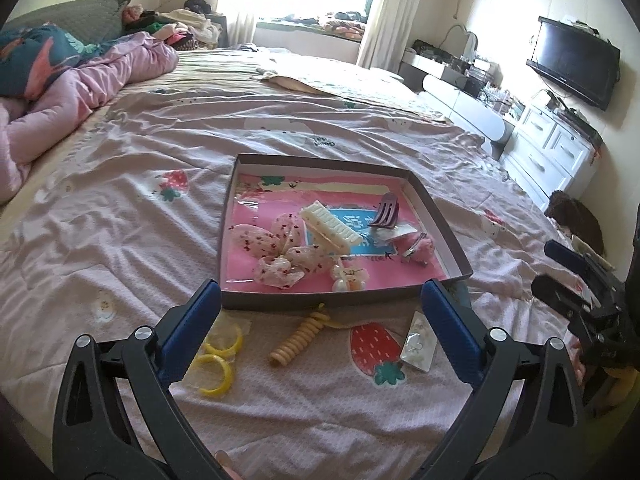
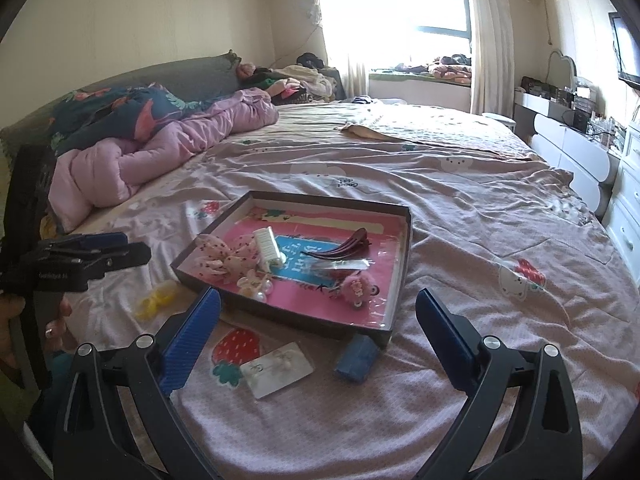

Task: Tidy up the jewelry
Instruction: 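Move the left tool to the bagged yellow bangles while the right tool approaches the white earring card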

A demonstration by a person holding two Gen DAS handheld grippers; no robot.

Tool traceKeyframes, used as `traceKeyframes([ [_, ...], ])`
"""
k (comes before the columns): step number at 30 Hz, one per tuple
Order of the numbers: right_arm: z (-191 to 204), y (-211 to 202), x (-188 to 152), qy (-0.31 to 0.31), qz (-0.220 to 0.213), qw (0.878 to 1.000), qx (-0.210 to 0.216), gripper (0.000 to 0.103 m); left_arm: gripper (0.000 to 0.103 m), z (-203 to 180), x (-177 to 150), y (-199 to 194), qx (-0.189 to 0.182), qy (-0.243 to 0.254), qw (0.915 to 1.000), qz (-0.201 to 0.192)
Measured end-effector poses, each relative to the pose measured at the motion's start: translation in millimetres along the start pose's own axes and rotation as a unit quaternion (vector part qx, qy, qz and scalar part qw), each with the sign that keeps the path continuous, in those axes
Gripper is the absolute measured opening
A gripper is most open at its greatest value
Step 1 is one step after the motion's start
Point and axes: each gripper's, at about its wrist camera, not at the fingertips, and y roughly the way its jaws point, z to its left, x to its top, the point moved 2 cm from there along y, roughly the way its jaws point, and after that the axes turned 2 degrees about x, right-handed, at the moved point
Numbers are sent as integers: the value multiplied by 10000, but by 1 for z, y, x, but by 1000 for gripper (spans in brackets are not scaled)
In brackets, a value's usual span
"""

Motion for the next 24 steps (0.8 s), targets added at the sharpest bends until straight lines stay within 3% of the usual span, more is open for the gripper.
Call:
traceKeyframes([
  [24, 48, 6, -25, -219, 298, 9985, 410, 95, 92, 40, -29, -23, 283, -209, 9994, 27],
])
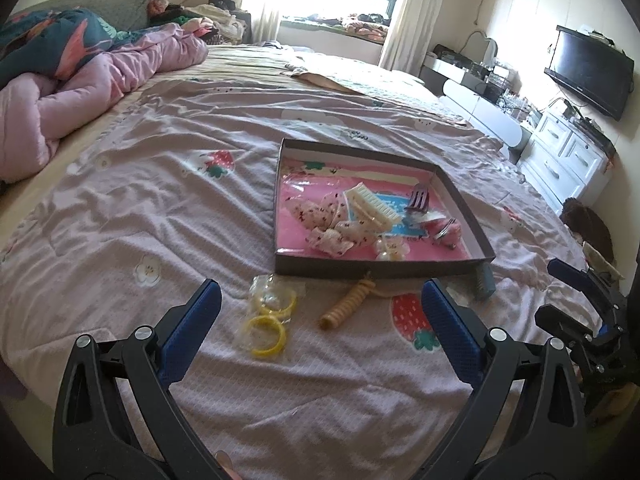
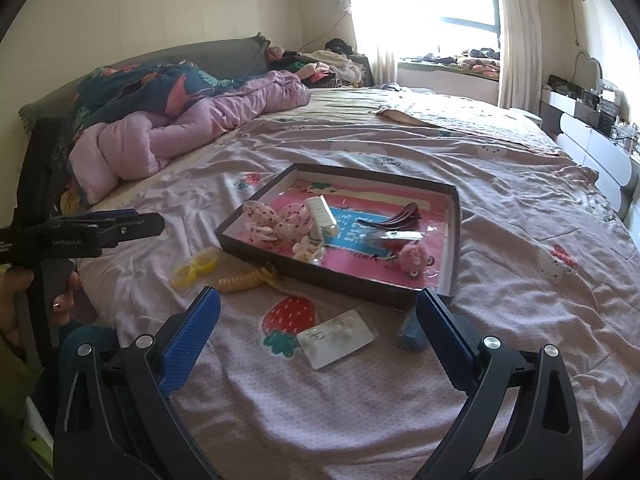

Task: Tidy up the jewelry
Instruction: 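Move the left tool to the bagged yellow bangles while the right tool approaches the white earring card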

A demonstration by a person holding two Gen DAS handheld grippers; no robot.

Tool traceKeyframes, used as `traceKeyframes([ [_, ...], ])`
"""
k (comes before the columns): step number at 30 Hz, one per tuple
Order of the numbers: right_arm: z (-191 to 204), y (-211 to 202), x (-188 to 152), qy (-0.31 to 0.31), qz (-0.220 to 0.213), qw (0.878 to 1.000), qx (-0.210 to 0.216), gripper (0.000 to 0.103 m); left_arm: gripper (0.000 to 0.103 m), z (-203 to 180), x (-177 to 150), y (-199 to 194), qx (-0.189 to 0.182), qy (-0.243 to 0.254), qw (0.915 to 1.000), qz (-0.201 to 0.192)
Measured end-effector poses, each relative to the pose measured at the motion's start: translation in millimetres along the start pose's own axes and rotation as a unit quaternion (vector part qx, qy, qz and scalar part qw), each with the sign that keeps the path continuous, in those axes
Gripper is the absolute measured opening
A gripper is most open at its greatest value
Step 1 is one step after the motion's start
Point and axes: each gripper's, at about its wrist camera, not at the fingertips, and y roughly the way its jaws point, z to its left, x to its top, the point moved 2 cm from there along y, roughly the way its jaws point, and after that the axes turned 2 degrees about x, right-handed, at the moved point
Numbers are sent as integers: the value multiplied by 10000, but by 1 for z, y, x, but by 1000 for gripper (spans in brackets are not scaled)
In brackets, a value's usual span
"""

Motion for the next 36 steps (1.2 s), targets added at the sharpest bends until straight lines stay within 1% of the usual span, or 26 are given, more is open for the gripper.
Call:
traceKeyframes([
  [10, 10, 14, -9, -32, 158, 9998, 113, 95, 92, 11, -17, 5, 134, -6, 9998, 146],
  [20, 14, 30, -18, -63, 345, 9992, 176, 95, 92, 22, -26, 17, 241, -48, 9994, 261],
  [27, 13, 47, -25, -82, 527, 9984, 182, 95, 92, 28, -33, 30, 283, -85, 9987, 407],
  [36, 3, 72, -35, -15, 778, 9969, 115, 95, 92, 30, -33, 48, 335, -61, 9980, 535],
])
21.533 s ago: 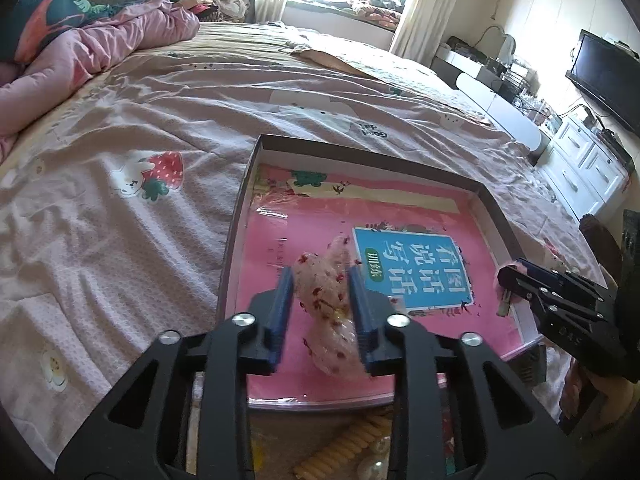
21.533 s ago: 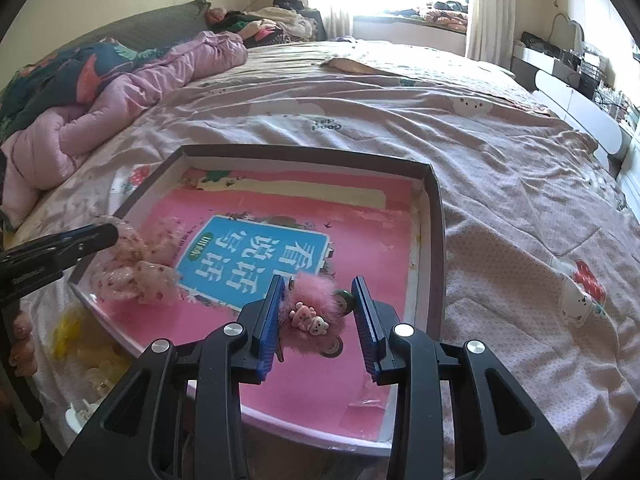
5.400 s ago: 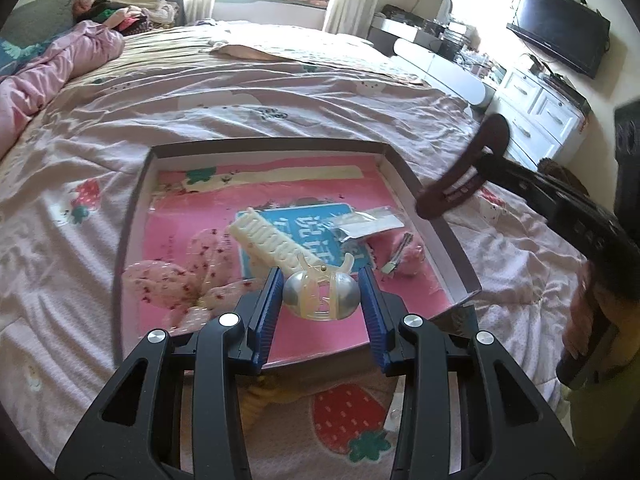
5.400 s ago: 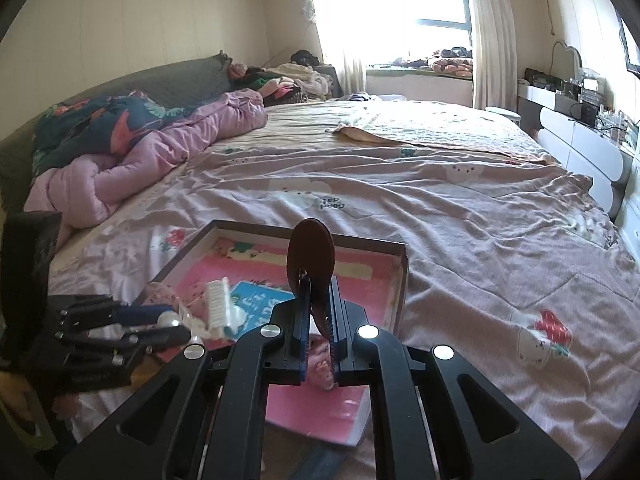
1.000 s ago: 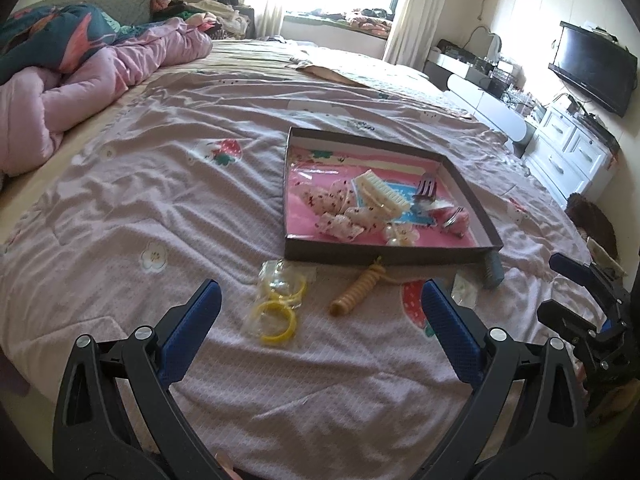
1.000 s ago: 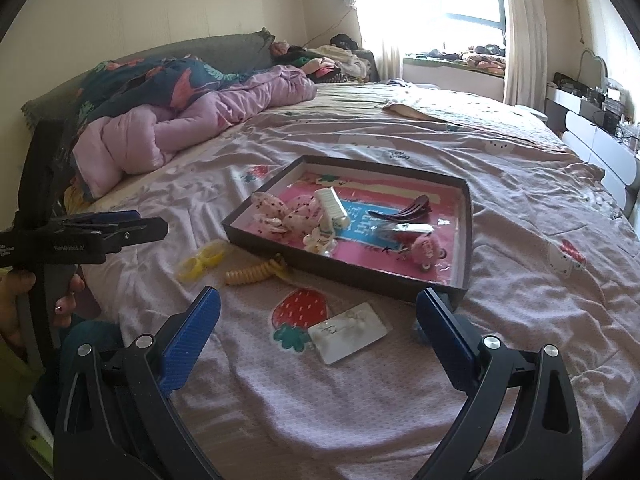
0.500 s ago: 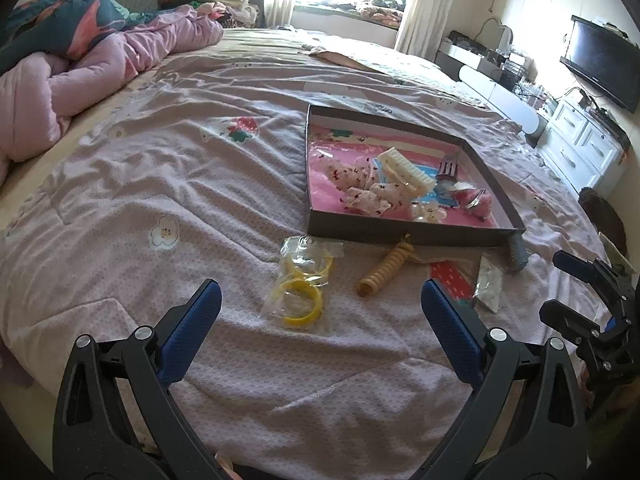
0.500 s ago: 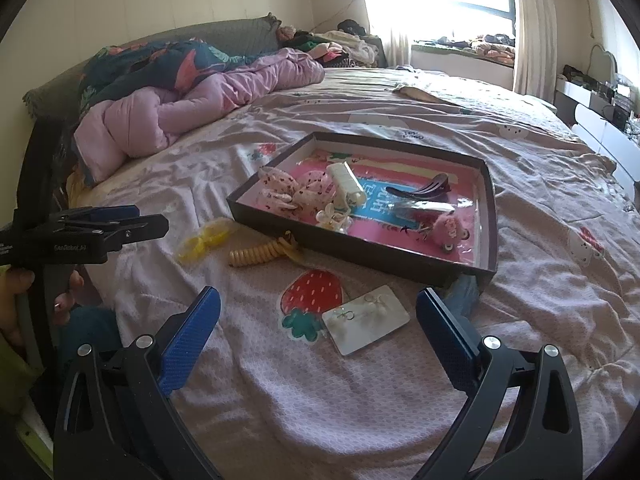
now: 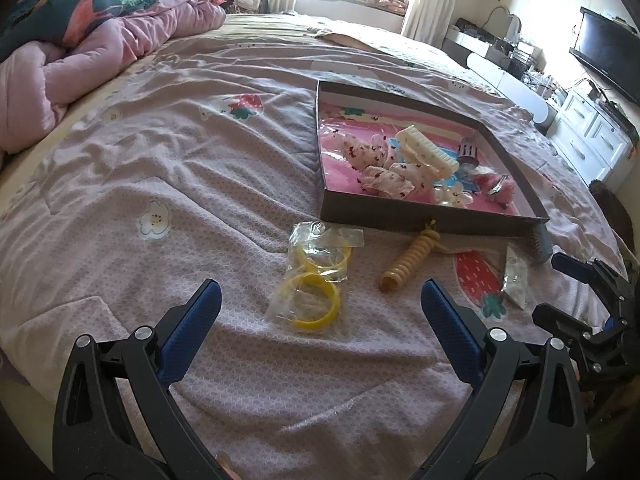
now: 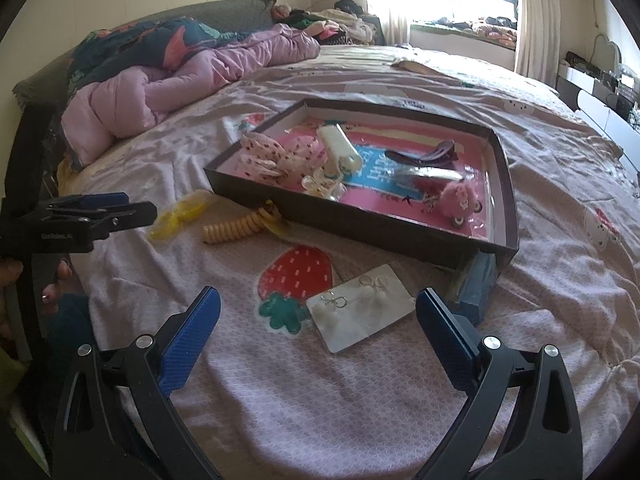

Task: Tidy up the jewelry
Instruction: 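Move the left tool to the bagged yellow bangles while the right tool approaches the white earring card, then grasp the bagged yellow bangles with the left tool while the right tool grasps the white earring card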

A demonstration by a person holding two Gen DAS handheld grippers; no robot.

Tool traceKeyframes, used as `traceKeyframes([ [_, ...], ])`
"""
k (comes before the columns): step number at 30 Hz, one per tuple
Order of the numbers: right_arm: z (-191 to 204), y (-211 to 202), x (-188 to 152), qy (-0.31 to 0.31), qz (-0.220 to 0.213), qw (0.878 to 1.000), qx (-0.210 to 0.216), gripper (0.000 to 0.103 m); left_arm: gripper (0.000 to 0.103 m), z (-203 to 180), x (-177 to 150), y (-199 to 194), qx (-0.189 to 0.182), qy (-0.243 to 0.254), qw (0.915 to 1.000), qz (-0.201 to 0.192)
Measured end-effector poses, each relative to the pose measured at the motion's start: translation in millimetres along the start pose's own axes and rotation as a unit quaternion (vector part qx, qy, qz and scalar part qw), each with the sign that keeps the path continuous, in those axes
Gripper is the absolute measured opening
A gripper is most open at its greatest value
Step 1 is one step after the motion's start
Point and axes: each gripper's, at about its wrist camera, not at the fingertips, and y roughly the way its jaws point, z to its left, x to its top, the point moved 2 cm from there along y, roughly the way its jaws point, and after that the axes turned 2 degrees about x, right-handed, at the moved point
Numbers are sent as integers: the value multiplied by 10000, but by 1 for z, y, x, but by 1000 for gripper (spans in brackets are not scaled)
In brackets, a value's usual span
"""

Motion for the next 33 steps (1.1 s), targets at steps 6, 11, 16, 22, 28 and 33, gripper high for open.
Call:
traceKeyframes([
  [6, -7, 14, -3, 19, 152, 9999, -43, 95, 91, 5, 3, 10, 5, -81, 9999, 88],
  [11, -14, 23, -3, 42, 205, 9997, -89, 95, 80, 4, 5, 20, -18, -44, 9998, 191],
  [16, -19, 28, -3, 37, 256, 9996, -115, 95, 73, 0, 6, 28, -21, -4, 9996, 274],
  [22, -20, 34, -2, -4, 325, 9994, -117, 95, 70, -3, 7, 34, -16, 51, 9994, 343],
  [28, -13, 42, -4, -193, 478, 9986, -87, 95, 68, -2, 6, 42, -52, 24, 9989, 460],
  [33, -9, 46, -4, -263, 512, 9983, -11, 92, 62, 0, 7, 47, -85, -26, 9985, 534],
])
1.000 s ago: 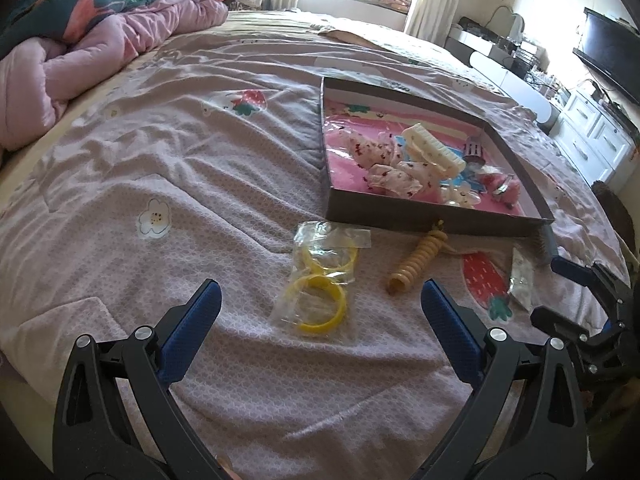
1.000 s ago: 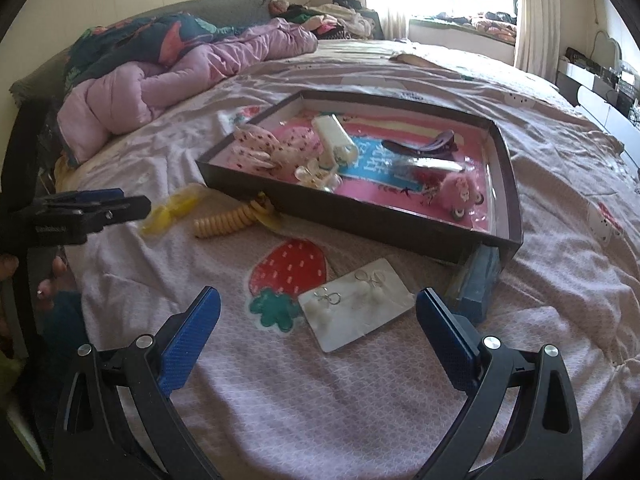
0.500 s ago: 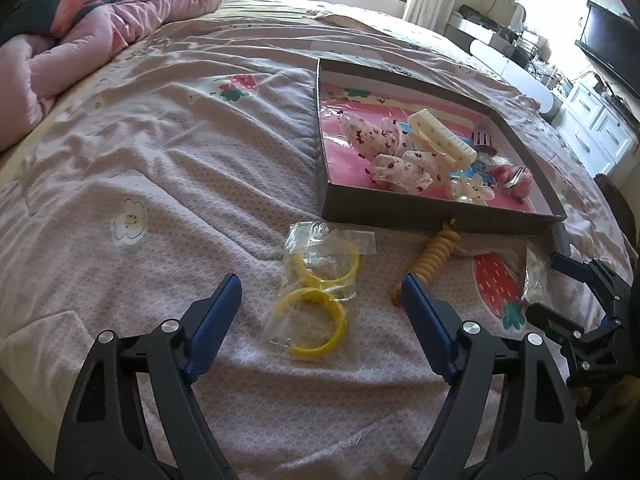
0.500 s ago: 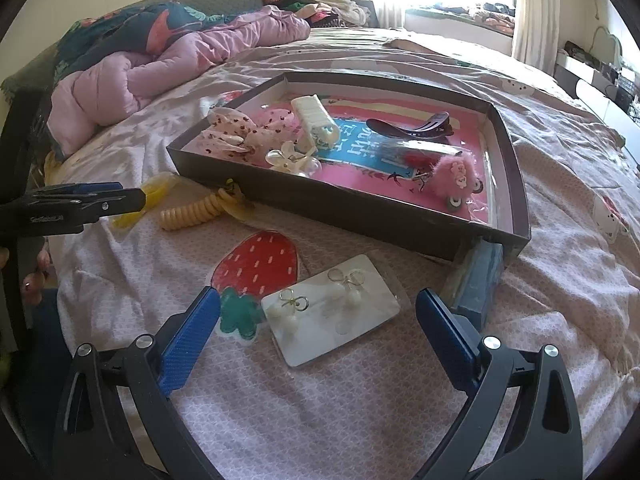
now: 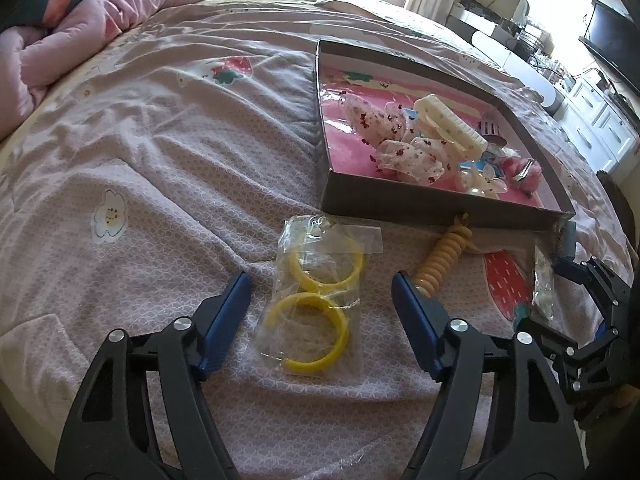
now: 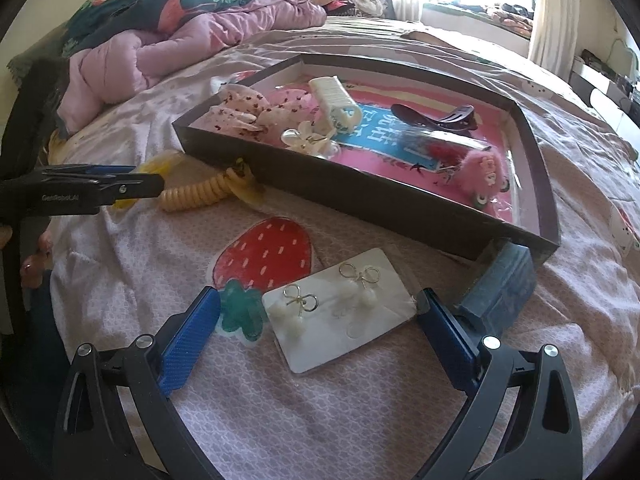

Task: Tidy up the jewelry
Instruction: 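Grasp the bagged yellow bangles with the left tool while the right tool grasps the white earring card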

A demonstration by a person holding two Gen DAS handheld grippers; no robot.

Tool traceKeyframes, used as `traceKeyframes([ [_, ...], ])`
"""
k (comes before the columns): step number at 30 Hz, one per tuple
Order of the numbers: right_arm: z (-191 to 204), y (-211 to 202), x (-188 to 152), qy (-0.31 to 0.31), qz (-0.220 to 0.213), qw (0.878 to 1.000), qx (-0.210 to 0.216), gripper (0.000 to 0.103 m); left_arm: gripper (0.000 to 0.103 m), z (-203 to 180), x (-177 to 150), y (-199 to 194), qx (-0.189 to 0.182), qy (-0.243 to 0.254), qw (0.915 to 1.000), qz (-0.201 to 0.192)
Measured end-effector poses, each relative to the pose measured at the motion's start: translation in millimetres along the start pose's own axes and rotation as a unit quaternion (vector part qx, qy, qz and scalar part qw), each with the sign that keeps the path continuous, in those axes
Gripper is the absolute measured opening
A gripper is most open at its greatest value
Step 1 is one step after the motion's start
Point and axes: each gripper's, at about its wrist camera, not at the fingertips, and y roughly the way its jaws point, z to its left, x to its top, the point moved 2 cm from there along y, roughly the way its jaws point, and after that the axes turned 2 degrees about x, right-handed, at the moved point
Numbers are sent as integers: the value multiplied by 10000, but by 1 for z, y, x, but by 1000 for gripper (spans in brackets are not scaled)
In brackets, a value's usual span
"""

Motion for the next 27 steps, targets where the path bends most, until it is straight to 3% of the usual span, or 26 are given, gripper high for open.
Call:
traceKeyframes([
  [2, 3, 2, 1, -55, 34, 10000, 71, 82, 57, 0, 0, 2, 6, 14, 10000, 27],
  [7, 14, 5, 4, -235, 18, 9996, 169, 73, 35, -3, -2, 1, -20, 74, 10000, 30],
  [10, 20, 4, 6, -309, -19, 9992, 237, 69, 33, -3, -2, -1, -52, 83, 10000, 9],
  [27, 47, -16, 10, -412, -227, 9964, 705, 68, 31, -18, -7, -37, -318, 128, 9990, -297],
])
